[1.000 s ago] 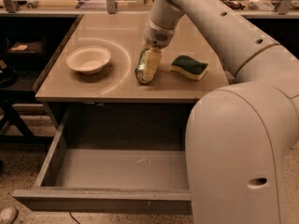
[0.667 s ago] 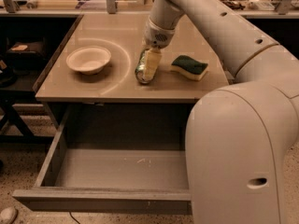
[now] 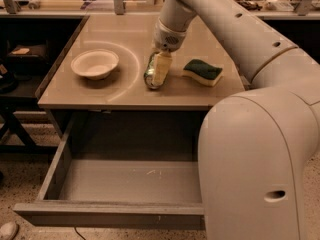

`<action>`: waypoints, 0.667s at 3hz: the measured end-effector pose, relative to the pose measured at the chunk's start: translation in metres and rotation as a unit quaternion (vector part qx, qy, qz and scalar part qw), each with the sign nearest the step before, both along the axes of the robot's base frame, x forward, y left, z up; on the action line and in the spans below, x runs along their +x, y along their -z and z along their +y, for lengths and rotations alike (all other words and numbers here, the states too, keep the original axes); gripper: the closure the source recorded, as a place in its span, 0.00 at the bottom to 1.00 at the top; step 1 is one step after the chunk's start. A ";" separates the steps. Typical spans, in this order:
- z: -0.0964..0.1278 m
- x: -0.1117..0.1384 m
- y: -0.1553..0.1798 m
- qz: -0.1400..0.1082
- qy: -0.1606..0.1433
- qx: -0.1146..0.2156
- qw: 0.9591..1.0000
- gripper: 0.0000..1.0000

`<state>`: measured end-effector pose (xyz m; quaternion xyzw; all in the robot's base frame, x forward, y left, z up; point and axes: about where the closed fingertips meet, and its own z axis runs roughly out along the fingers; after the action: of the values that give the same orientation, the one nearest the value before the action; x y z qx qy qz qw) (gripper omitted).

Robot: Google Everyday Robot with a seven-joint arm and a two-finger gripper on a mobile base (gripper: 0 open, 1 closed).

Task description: Place green can into top drawer

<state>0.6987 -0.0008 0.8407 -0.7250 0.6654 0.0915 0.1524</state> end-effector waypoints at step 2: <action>-0.010 -0.040 -0.039 -0.030 -0.009 0.013 0.999 1.00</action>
Offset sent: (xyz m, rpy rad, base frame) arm -0.0938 -0.0239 0.0550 0.0572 -0.0664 0.0239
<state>0.6583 -0.0113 0.8799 -0.7315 0.6525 0.0794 0.1811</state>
